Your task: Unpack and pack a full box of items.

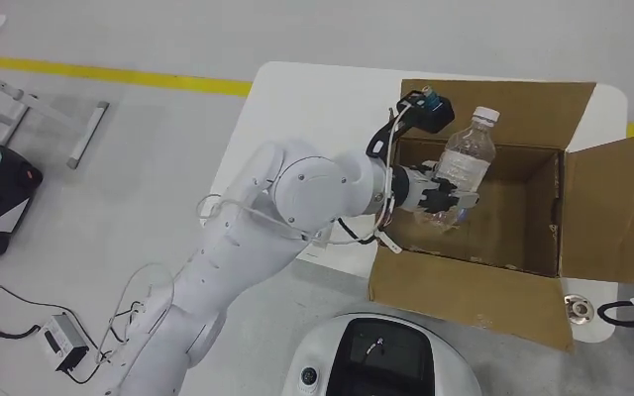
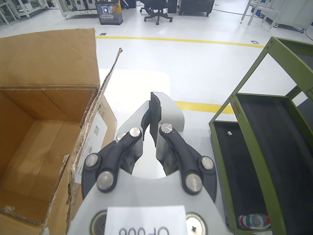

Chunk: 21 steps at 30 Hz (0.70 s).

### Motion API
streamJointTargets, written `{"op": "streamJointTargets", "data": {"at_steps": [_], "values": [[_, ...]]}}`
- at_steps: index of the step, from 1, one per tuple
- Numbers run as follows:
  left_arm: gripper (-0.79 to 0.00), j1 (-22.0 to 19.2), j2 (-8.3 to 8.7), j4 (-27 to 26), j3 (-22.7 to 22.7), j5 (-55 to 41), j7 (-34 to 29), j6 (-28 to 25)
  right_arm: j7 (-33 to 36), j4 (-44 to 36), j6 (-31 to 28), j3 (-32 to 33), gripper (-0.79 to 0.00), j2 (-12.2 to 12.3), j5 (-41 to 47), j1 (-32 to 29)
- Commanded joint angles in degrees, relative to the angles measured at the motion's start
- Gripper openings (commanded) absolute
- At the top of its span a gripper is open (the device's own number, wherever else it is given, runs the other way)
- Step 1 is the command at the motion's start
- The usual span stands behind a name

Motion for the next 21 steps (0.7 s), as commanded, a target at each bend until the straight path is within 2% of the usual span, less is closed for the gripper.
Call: {"op": "streamJointTargets", "data": {"at_steps": [1, 11, 21], "values": [[-0.785, -0.40, 0.00, 0.50, 0.12, -0.14, -0.13, 0.10, 0.00, 0.00, 0.00, 0.00, -0.785, 0.00, 0.00, 0.00], [-0.785, -3.21, -0.30, 3.53, 1.46, -2.26, -1.43, 4.90, 0.00, 0.00, 0.00, 0.00, -0.785, 0.00, 0.00, 0.00], [-0.785, -6.69, -0.92, 5.99, 7.00, -0.96, -4.91, 9.67, 0.00, 0.00, 0.00, 0.00, -0.785, 0.00, 0.00, 0.00]]}}
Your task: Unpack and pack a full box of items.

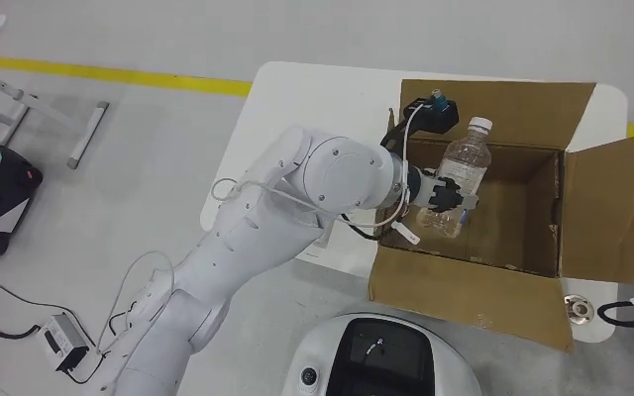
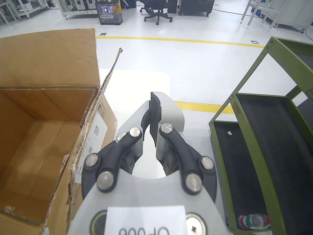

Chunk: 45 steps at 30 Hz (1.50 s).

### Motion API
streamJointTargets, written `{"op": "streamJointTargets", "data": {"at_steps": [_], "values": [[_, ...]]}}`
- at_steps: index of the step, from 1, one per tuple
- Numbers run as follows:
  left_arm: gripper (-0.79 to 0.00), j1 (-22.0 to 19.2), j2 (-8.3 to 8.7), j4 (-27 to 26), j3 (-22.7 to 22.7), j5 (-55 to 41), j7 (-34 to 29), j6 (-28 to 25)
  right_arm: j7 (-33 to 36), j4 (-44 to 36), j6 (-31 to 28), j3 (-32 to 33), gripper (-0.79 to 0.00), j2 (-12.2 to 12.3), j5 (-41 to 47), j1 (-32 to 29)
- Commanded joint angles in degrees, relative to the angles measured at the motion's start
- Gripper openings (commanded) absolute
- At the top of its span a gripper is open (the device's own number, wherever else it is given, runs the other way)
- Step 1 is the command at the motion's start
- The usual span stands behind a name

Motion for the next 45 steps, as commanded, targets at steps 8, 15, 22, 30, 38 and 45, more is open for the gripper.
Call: {"op": "streamJointTargets", "data": {"at_steps": [8, 15, 22, 30, 38, 45], "values": [[-0.785, -0.31, -0.11, 0.09, 0.79, -0.15, -0.36, 0.11, 0.00, 0.00, 0.00, 0.00, -0.785, 0.00, 0.00, 0.00], [-0.785, 1.53, 0.13, 0.55, 0.32, 0.42, 2.01, 0.66, 0.00, 0.00, 0.00, 0.00, -0.785, 0.00, 0.00, 0.00], [-0.785, 0.14, -0.04, 2.38, 2.13, 1.75, 1.87, 3.27, 0.00, 0.00, 0.00, 0.00, -0.785, 0.00, 0.00, 0.00], [-0.785, -2.38, -0.32, 6.63, 6.37, -0.80, 3.47, 4.88, 0.00, 0.00, 0.00, 0.00, -0.785, 0.00, 0.00, 0.00], [-0.785, -3.49, 0.03, 8.62, 7.70, -8.57, 5.44, 6.84, 0.00, 0.00, 0.00, 0.00, -0.785, 0.00, 0.00, 0.00], [-0.785, -4.54, 1.32, 9.34, 10.85, -8.26, 6.02, 7.43, 0.00, 0.00, 0.00, 0.00, -0.785, 0.00, 0.00, 0.00]]}}
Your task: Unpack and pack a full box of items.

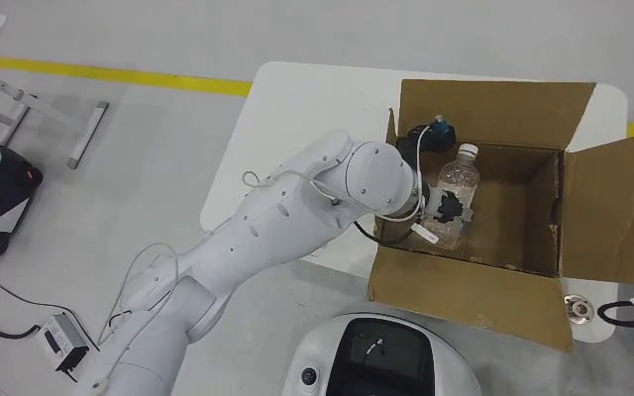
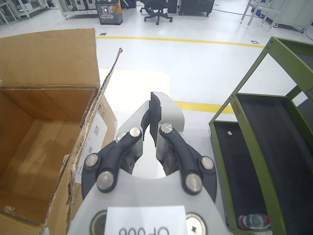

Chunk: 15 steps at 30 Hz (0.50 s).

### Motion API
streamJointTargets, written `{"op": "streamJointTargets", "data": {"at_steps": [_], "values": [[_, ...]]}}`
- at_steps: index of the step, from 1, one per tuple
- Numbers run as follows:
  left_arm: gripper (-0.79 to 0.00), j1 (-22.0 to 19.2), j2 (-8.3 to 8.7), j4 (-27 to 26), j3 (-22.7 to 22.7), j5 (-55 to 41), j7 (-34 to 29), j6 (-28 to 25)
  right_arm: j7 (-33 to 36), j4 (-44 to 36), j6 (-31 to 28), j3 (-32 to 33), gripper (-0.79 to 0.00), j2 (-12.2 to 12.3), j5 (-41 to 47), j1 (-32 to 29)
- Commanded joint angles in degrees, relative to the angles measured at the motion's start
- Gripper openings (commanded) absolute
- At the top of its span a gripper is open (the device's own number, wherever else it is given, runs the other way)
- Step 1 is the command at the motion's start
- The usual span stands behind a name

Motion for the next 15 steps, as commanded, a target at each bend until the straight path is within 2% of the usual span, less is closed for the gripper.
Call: {"op": "streamJointTargets", "data": {"at_steps": [1, 8, 9, 11, 12, 15], "values": [[-0.785, -0.27, 0.38, 0.54, 0.82, -0.29, 0.23, 0.23, 0.00, 0.00, 0.00, 0.00, -0.785, 0.00, 0.00, 0.00], [-0.785, -1.96, 1.87, 1.68, 3.52, -1.87, 1.00, 1.00, 0.00, 0.00, 0.00, 0.00, -0.785, 0.00, 0.00, 0.00], [-0.717, -2.31, 2.13, 1.69, 3.92, -2.27, 1.16, 1.16, 0.00, 0.00, 0.00, 0.00, -0.785, 0.00, 0.00, 0.00], [-0.425, -2.70, 2.44, 1.66, 4.43, -2.82, 1.44, 1.44, 0.00, 0.00, 0.00, 0.00, -0.785, 0.00, 0.00, 0.00], [-0.003, -2.93, 2.63, 1.64, 4.70, -3.25, 1.61, 1.61, 0.00, 0.00, 0.00, 0.00, -0.785, 0.00, 0.00, 0.00], [0.000, -3.68, 3.19, 1.61, 5.62, -3.92, 2.07, 2.07, 0.00, 0.00, 0.00, 0.00, -0.785, 0.00, 0.00, 0.00]]}}
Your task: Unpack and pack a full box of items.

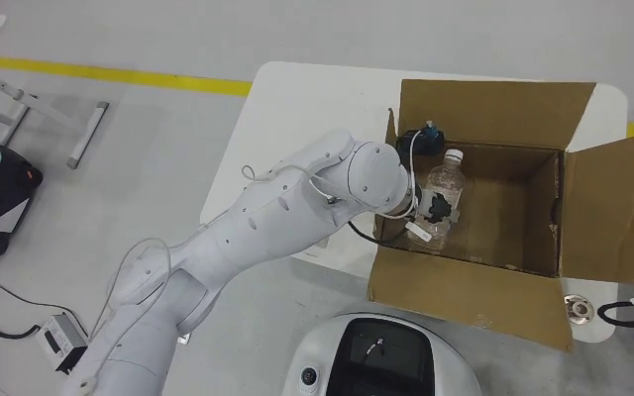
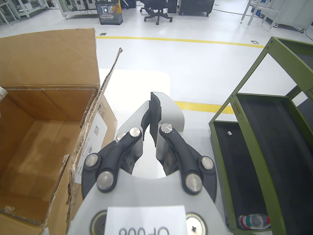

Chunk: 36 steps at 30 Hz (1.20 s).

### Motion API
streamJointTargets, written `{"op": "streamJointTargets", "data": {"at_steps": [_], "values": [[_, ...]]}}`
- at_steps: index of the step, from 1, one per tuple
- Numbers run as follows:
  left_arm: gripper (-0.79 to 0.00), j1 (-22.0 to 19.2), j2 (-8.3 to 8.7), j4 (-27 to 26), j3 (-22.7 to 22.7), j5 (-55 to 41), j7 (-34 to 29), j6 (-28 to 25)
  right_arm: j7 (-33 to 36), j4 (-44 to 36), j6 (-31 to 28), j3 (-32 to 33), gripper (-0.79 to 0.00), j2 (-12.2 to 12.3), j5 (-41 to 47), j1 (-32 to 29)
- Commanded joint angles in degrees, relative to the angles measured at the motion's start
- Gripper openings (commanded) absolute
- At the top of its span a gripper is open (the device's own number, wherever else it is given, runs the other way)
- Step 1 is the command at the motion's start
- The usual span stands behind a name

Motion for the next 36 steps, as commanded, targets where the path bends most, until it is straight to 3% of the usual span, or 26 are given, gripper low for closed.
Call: {"op": "streamJointTargets", "data": {"at_steps": [1, 10, 15, 20, 26, 36], "values": [[0.000, -0.47, 0.34, -0.04, 0.52, -0.46, 0.26, 0.26, 0.00, 0.00, 0.00, 0.00, -0.785, 0.00, 0.00, 0.00], [0.000, -3.01, 2.00, -1.23, 2.84, -1.57, 1.76, 1.75, 0.00, 0.00, 0.00, 0.00, -0.785, 0.00, 0.00, 0.00], [0.000, -5.27, 2.95, -6.82, 3.05, 4.13, 1.11, 0.80, 0.00, 0.00, 0.00, 0.00, -0.785, 0.00, 0.00, 0.00], [0.000, -6.42, 3.83, -11.68, 2.64, 11.46, 0.18, -4.29, 0.00, 0.00, 0.00, 0.00, -0.785, 0.00, 0.00, 0.00], [0.000, -6.30, 4.99, -17.19, 0.26, 18.43, 0.56, -9.74, 0.00, 0.00, 0.00, 0.00, -0.785, 0.00, 0.00, 0.00], [0.000, -2.27, 7.00, -21.95, -7.03, 19.81, -2.05, -15.00, 0.00, 0.00, 0.00, 0.00, -0.785, 0.00, 0.00, 0.00]]}}
